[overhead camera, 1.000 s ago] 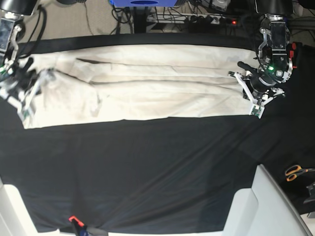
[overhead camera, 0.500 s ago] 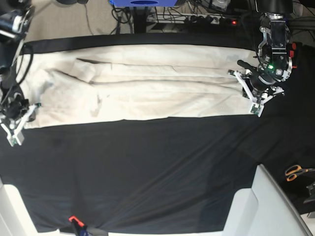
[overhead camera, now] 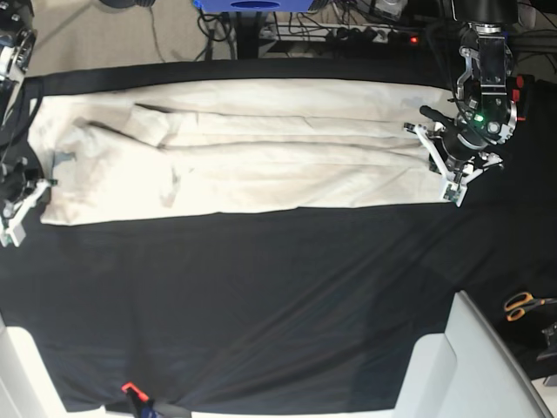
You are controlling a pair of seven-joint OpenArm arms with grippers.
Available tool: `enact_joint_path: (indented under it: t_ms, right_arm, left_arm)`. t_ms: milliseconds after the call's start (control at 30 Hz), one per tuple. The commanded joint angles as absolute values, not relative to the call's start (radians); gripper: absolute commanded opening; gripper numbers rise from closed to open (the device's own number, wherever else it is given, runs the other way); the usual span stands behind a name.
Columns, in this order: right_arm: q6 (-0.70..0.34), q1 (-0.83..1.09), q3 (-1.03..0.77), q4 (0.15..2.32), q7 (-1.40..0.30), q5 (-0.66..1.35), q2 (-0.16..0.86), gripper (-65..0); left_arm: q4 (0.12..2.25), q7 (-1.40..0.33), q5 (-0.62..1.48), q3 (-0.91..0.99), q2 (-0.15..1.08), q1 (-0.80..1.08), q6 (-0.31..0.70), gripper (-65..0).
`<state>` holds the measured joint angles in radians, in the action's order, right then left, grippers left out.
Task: Fold the T-shirt properly
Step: 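Open the right gripper and reposition it at the shirt's end, then open the left gripper and move it to the shirt's other end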
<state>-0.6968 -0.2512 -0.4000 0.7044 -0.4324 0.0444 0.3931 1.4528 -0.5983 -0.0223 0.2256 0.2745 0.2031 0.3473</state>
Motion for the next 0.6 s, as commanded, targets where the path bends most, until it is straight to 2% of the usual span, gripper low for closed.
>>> enact_joint_path:
  t_ms: [0, 100, 267, 367, 567]
  right_arm:
    - [-0.698, -0.272, -0.406, 0.72, -0.415, 0.058, 0.415, -64.8]
    - [-0.698, -0.248, -0.409, 0.789, -0.418, 0.061, 0.409, -64.8]
    - [-0.698, -0.133, -0.409, 1.044, -0.42, 0.062, 0.377, -64.8]
    - [-0.698, -0.09, -0.409, 1.164, -0.475, 0.062, 0.363, -64.8]
    - [-0.698, -0.093, -0.409, 1.213, -0.558, 0.061, 0.348, -64.8]
  left_arm:
    - [1.468, -0.587, -0.019, 0.231, 0.288, 0.199, 0.343, -65.0]
    - [1.468, -0.587, -0.019, 0.231, 0.288, 0.199, 0.343, -65.0]
    - [1.483, -0.588, -0.019, 0.231, 0.291, 0.214, 0.343, -65.0]
    - [1.497, -0.588, -0.019, 0.231, 0.291, 0.229, 0.343, -65.0]
    - [1.5, -0.588, -0.019, 0.234, 0.294, 0.234, 0.343, -65.0]
